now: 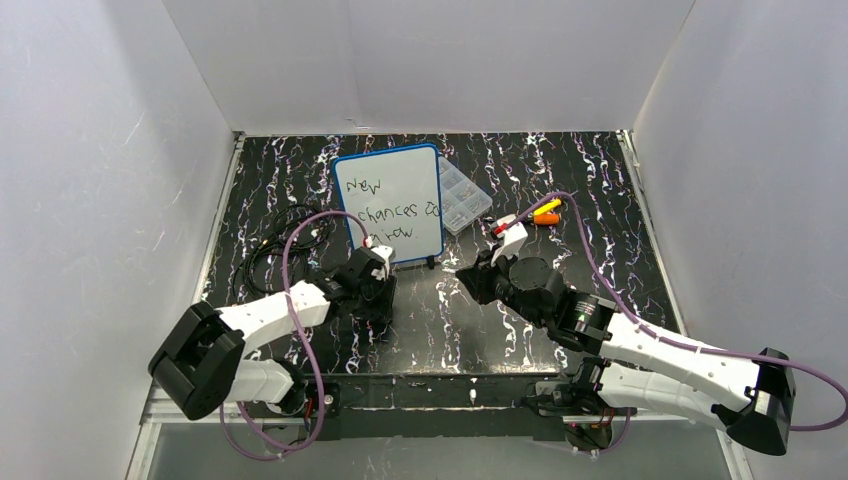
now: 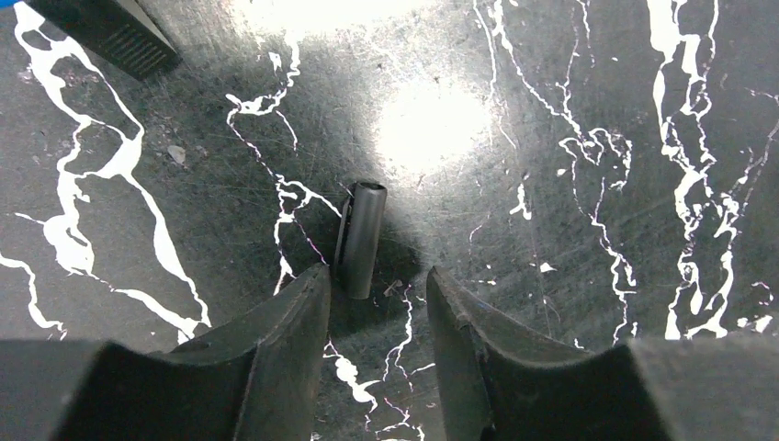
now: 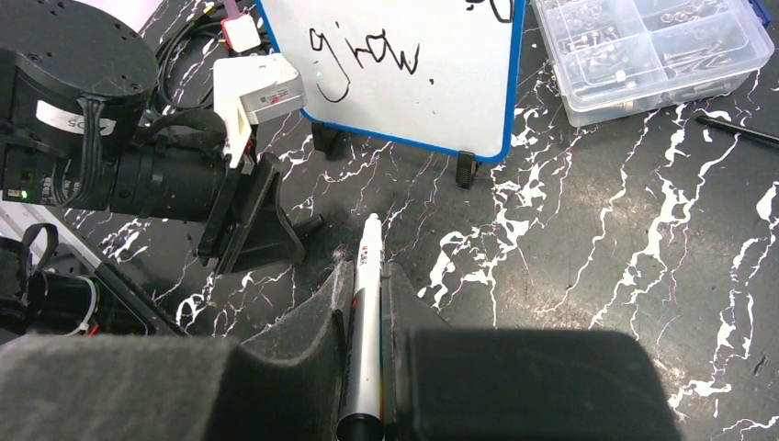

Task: Write a sentence on the whiteboard
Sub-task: Close the whiteboard marker at the center of the board.

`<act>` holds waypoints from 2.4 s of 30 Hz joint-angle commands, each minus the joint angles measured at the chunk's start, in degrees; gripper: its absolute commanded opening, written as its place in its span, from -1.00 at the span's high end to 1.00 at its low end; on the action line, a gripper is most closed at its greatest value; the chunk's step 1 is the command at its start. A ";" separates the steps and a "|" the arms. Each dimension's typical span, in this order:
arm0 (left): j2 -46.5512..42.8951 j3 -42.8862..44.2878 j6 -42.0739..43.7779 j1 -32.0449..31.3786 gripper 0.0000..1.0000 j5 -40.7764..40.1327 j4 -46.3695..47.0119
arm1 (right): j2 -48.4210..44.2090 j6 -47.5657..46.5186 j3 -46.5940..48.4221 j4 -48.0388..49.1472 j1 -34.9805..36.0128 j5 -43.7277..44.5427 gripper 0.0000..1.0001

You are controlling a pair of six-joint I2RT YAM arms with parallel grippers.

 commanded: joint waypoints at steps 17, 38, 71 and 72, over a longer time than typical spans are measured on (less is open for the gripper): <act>12.35 7.10 -6.21 -9.10 0.61 -15.63 -14.33 | -1.16 -0.86 0.08 1.04 -0.19 2.24 0.97; -11.64 18.62 14.49 -10.95 1.00 -9.39 -21.76 | 3.77 2.75 6.40 2.16 -22.45 -37.65 0.97; -26.77 8.93 28.53 -10.81 1.00 14.89 -10.15 | 17.65 1.07 16.50 -5.35 -25.21 -68.36 0.97; -26.76 8.95 28.62 -10.80 1.00 14.89 -10.15 | 17.65 1.08 16.39 -5.27 -25.19 -68.40 0.97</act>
